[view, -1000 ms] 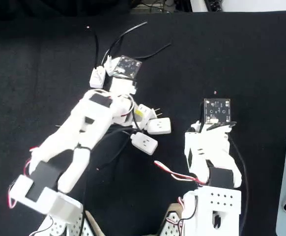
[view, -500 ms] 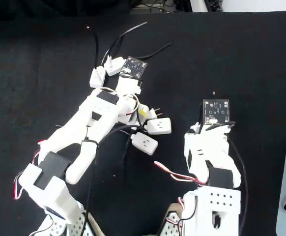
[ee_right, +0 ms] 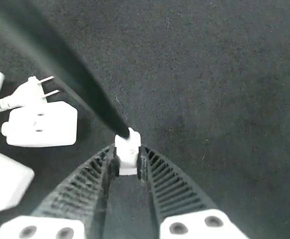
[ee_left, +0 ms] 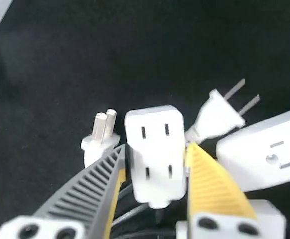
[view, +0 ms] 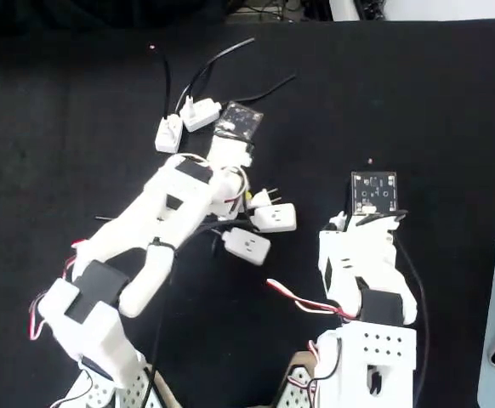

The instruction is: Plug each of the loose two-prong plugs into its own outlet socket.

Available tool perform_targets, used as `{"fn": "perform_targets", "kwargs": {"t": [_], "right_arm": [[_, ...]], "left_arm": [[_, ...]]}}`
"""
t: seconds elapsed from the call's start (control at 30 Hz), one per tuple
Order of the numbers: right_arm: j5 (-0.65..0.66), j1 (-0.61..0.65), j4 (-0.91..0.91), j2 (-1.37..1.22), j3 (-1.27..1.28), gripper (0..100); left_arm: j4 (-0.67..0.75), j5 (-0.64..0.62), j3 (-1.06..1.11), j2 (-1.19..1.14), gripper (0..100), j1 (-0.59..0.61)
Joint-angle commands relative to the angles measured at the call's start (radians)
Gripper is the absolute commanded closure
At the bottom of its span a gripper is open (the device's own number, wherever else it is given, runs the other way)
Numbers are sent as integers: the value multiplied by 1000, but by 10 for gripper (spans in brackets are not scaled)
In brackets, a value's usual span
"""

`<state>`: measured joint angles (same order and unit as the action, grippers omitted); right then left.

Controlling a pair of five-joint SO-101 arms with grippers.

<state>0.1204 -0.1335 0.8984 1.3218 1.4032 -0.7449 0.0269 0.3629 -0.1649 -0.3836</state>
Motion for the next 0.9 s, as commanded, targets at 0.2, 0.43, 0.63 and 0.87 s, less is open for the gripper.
{"fn": "perform_targets", "kwargs": {"t": [0.2,0.43,0.63,0.87], "right_arm": [[-3,-5,15,13,-15,986],[-3,-9,15,13,-16,986],[-3,-5,15,13,-18,986],[-5,-5,15,13,-19,986]], "left_arm": [[23,9,-74,-94,830,-39],[-95,11,-71,63,831,-39],[-222,92,-64,239,933,-38],[-361,149,-64,365,897,-10]]}}
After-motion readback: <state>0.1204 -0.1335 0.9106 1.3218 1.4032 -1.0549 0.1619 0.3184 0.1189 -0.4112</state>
